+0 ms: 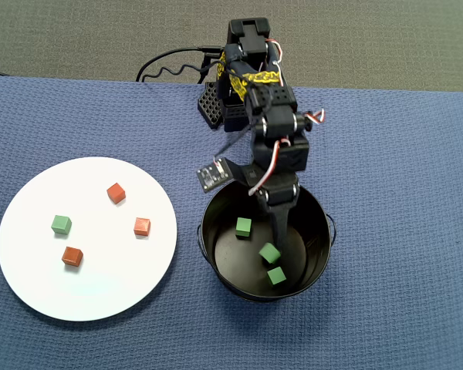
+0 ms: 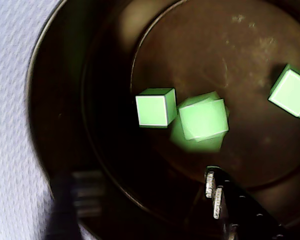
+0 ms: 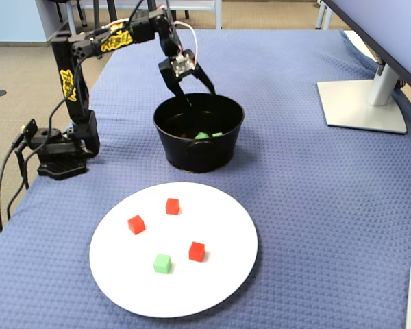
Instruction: Pick up the green cubes from the white plate and place them in the black recipient
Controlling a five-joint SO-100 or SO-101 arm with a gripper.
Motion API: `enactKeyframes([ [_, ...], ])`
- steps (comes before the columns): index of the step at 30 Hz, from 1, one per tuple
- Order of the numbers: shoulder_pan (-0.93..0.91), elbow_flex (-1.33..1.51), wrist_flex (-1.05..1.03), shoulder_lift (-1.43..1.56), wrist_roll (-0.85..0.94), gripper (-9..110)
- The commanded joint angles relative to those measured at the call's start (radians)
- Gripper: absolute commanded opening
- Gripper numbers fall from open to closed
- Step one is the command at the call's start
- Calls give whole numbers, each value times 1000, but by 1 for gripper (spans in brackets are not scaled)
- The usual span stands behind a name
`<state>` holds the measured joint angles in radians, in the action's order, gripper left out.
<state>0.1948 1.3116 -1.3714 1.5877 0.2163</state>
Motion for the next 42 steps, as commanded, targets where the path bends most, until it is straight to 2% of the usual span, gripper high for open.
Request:
enactKeyframes([
  [1, -78, 41, 35, 187, 202, 29],
  [5, -351, 261, 282, 353, 565, 23],
  [8, -569, 414, 592, 365, 796, 31],
  [11, -719, 528, 897, 287, 930, 32],
  [19, -893, 287, 819, -61, 986, 29],
  [25, -960, 216, 887, -225, 1292, 31],
  [30, -996, 133, 775, -261, 1580, 31],
  [34, -1011, 92, 695, -235, 1678, 32],
  [38, -1054, 149, 776, -199, 1767, 31],
  [42, -1083, 103, 775, -235, 1773, 31],
])
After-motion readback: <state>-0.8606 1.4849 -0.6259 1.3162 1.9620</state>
